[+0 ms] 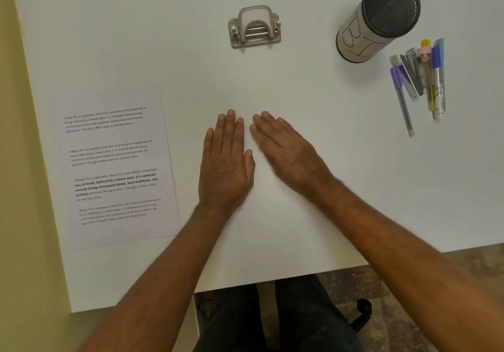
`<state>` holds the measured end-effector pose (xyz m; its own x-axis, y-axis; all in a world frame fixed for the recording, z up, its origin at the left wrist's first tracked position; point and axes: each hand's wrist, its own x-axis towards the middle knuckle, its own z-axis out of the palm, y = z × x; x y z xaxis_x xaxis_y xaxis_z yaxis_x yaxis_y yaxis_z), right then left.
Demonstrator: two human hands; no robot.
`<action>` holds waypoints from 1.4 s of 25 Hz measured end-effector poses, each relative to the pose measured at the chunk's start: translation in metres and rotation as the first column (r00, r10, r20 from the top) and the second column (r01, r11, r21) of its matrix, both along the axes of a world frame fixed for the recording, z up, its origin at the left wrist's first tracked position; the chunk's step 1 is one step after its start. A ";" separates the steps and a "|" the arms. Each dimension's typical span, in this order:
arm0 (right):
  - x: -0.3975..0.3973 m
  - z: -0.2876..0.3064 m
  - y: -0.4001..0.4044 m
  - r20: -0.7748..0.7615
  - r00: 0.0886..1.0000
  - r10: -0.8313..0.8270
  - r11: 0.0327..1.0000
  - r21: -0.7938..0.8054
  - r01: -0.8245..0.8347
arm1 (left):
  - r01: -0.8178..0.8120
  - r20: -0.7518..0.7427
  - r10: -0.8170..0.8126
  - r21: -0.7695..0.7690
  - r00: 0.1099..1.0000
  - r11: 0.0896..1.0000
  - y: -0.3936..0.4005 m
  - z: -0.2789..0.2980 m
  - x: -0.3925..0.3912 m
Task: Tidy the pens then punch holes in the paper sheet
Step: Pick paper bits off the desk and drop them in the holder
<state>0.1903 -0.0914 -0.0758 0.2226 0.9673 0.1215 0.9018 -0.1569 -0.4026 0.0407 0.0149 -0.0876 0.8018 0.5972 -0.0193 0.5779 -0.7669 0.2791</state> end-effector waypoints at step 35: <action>0.007 0.037 -0.012 0.149 0.965 0.218 0.947 -0.270 -0.172 | -0.010 0.020 0.011 -0.009 1.000 1.000 0.000 0.005 0.000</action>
<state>0.1972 -0.1032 -0.0390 0.0238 0.9934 -0.1121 0.9773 -0.0468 -0.2066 0.0404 0.0149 -0.0827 0.7958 0.6055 -0.0090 0.5802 -0.7583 0.2972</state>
